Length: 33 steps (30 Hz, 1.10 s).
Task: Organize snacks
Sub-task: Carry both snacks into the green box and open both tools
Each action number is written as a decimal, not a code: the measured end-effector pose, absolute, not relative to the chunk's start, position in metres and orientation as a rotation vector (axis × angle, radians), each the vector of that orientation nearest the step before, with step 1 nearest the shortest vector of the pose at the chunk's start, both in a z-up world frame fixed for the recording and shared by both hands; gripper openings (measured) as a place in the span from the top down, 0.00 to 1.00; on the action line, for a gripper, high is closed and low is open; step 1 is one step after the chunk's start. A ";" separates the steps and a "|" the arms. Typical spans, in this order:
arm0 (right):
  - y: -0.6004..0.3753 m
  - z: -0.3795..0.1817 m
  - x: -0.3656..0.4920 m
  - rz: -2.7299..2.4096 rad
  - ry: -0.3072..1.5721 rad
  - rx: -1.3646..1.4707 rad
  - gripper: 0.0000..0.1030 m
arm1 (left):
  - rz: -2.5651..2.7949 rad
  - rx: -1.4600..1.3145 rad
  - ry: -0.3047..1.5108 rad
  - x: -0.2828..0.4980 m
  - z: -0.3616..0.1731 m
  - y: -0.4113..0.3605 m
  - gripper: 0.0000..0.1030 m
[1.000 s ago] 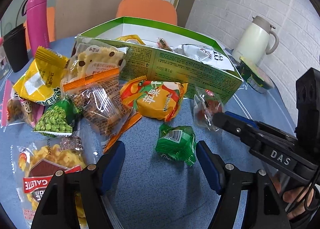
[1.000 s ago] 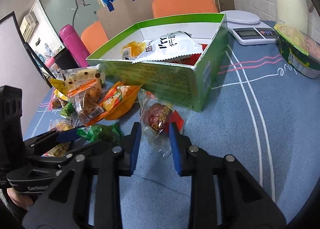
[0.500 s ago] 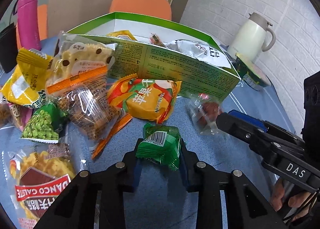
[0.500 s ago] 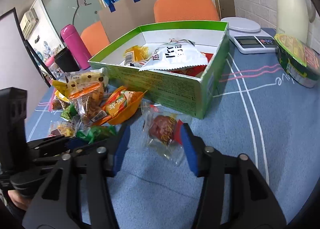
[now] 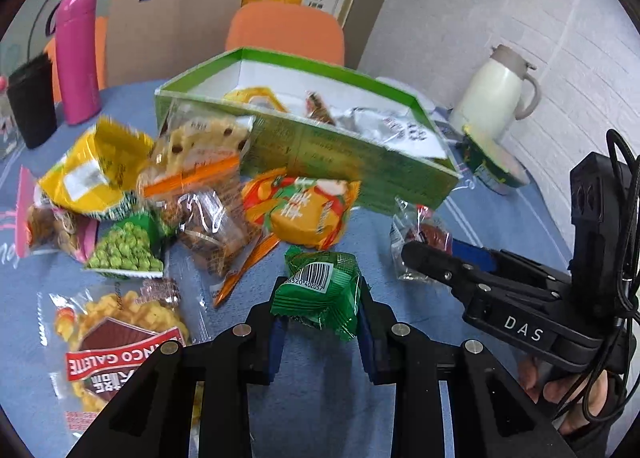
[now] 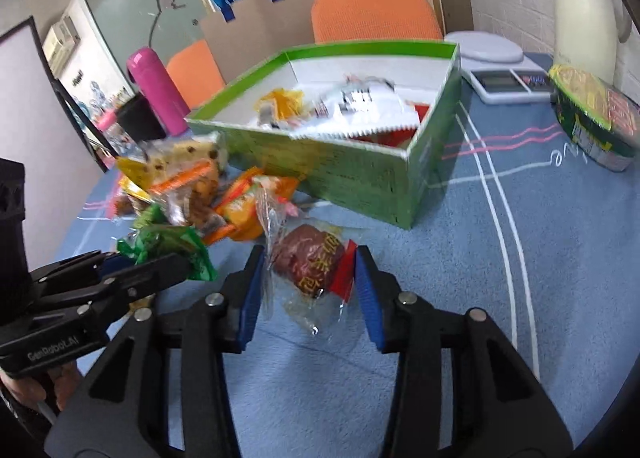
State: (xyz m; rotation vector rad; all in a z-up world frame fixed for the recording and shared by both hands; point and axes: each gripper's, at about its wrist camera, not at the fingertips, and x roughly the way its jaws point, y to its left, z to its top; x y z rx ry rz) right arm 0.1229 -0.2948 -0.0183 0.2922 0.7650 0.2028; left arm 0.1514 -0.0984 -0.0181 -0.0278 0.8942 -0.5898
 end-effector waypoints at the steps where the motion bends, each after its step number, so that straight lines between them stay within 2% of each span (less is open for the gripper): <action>1: -0.295 -0.011 0.121 0.212 0.743 0.296 0.56 | -0.597 -0.024 0.880 0.150 -0.012 -0.099 0.71; 7: -0.300 0.024 0.126 0.193 0.636 0.286 0.55 | -0.629 -0.026 0.783 0.152 0.029 -0.100 0.71; 17: -0.315 0.033 0.173 0.138 0.608 0.283 0.55 | -0.605 -0.059 0.751 0.207 0.065 -0.117 0.71; 33: -0.334 0.006 0.246 0.079 0.644 0.256 0.55 | -0.523 0.003 0.849 0.298 0.027 -0.157 0.70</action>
